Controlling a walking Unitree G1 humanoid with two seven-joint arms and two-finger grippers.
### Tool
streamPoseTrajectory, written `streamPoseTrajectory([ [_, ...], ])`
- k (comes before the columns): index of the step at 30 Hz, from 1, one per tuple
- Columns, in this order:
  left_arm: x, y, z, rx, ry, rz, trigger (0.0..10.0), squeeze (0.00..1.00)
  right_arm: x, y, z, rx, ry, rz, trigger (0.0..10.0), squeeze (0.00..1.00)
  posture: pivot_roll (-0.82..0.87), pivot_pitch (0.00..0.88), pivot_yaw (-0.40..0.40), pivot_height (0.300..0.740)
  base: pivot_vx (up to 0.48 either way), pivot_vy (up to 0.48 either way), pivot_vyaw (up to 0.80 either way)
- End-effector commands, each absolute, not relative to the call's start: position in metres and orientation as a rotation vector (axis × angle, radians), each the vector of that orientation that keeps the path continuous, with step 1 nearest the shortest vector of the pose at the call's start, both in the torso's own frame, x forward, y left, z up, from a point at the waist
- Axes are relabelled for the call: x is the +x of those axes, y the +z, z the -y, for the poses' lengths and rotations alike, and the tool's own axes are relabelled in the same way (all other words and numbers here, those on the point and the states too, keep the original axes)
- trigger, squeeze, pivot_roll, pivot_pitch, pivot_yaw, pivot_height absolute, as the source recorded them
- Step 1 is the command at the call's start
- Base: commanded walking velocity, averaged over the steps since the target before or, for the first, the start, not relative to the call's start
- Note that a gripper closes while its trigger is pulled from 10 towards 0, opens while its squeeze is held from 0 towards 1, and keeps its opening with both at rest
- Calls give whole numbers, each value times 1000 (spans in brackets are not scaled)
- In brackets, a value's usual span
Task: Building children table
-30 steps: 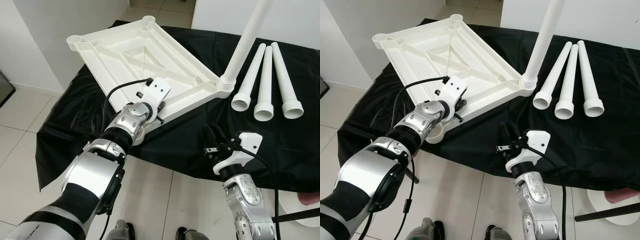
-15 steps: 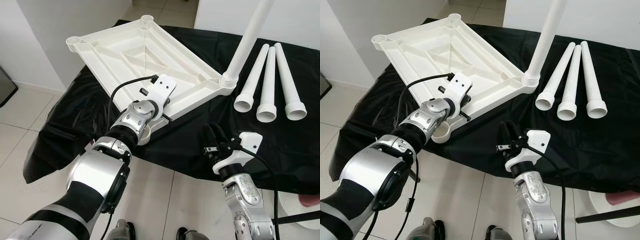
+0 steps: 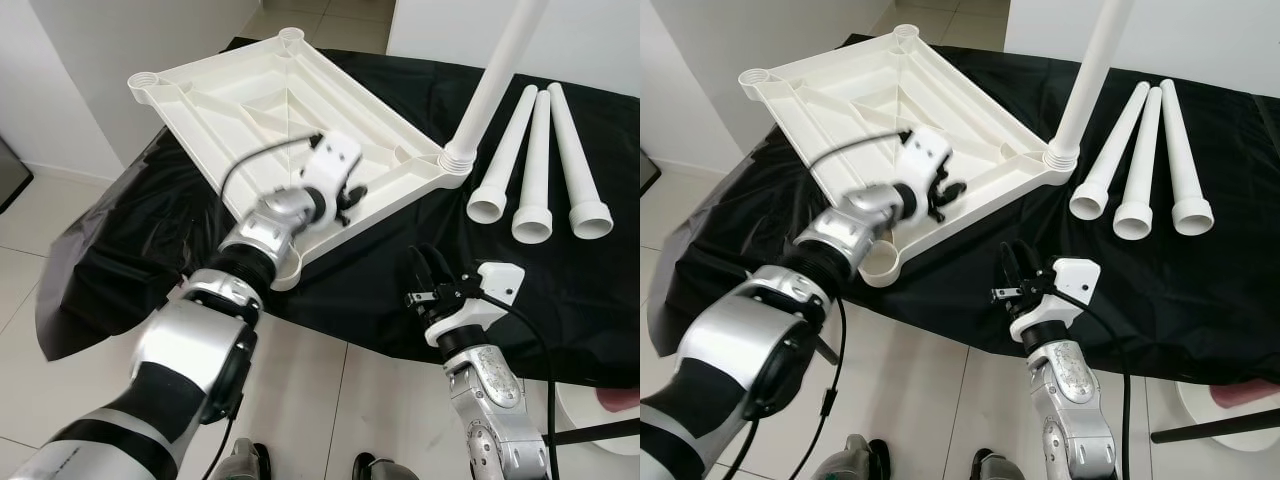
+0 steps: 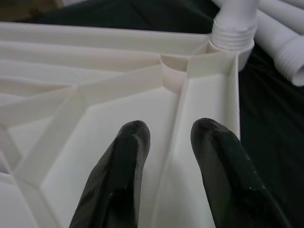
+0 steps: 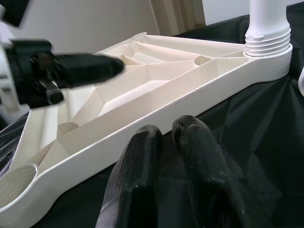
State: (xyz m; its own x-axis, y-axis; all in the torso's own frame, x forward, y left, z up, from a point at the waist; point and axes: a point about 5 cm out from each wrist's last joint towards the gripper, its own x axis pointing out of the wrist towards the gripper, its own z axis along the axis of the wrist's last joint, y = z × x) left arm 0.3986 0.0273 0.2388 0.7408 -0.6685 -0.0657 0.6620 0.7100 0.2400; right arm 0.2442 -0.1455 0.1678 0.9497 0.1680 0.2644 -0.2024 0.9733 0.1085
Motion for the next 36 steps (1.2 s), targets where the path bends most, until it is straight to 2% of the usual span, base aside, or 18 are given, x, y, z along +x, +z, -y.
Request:
streamPoseTrajectory([
  [1, 396, 240, -30, 272, -808, 39, 10000, 0, 244, 163, 145, 139, 193, 238, 10000, 0, -11, 153, 29, 740, 0, 0, 0],
  [3, 397, 243, -37, 293, -813, 53, 10000, 0, 245, 163, 146, 138, 192, 237, 10000, 0, -9, 150, 28, 740, 0, 0, 0],
  [4, 398, 243, -51, 339, -812, 50, 10000, 0, 245, 163, 146, 136, 190, 238, 10000, 0, -7, 149, 26, 740, 0, 0, 0],
  [6, 398, 243, -51, 339, -812, 50, 10000, 0, 245, 163, 146, 136, 190, 238, 10000, 0, -7, 149, 26, 740, 0, 0, 0],
  [7, 397, 238, -73, 408, -810, 28, 10000, 0, 247, 163, 148, 134, 189, 239, 10000, 0, -3, 148, 21, 740, 0, 0, 0],
  [8, 397, 238, -73, 408, -810, 28, 10000, 0, 247, 163, 148, 134, 189, 239, 10000, 0, -3, 148, 21, 740, 0, 0, 0],
  [10, 394, 223, -91, 447, -830, -35, 10000, 0, 248, 163, 149, 130, 192, 238, 10000, 0, 2, 148, 13, 740, 0, 0, 0],
  [14, 386, 208, -103, 481, -907, -88, 10000, 0, 248, 163, 149, 126, 199, 236, 10000, 0, 6, 146, 7, 740, 0, 0, 0],
  [23, 375, 195, -116, 542, -979, -146, 10000, 0, 251, 162, 149, 121, 214, 234, 10000, 0, 12, 139, 2, 740, 0, 0, 0],
  [29, 375, 201, -125, 580, -958, -148, 10000, 0, 251, 162, 148, 122, 220, 234, 10000, 0, 14, 137, 2, 740, 0, 0, 0],
  [36, 367, 183, -116, 697, -967, -172, 10000, 0, 252, 163, 150, 119, 218, 237, 10000, 0, 15, 146, 4, 740, 0, 0, 0],
])
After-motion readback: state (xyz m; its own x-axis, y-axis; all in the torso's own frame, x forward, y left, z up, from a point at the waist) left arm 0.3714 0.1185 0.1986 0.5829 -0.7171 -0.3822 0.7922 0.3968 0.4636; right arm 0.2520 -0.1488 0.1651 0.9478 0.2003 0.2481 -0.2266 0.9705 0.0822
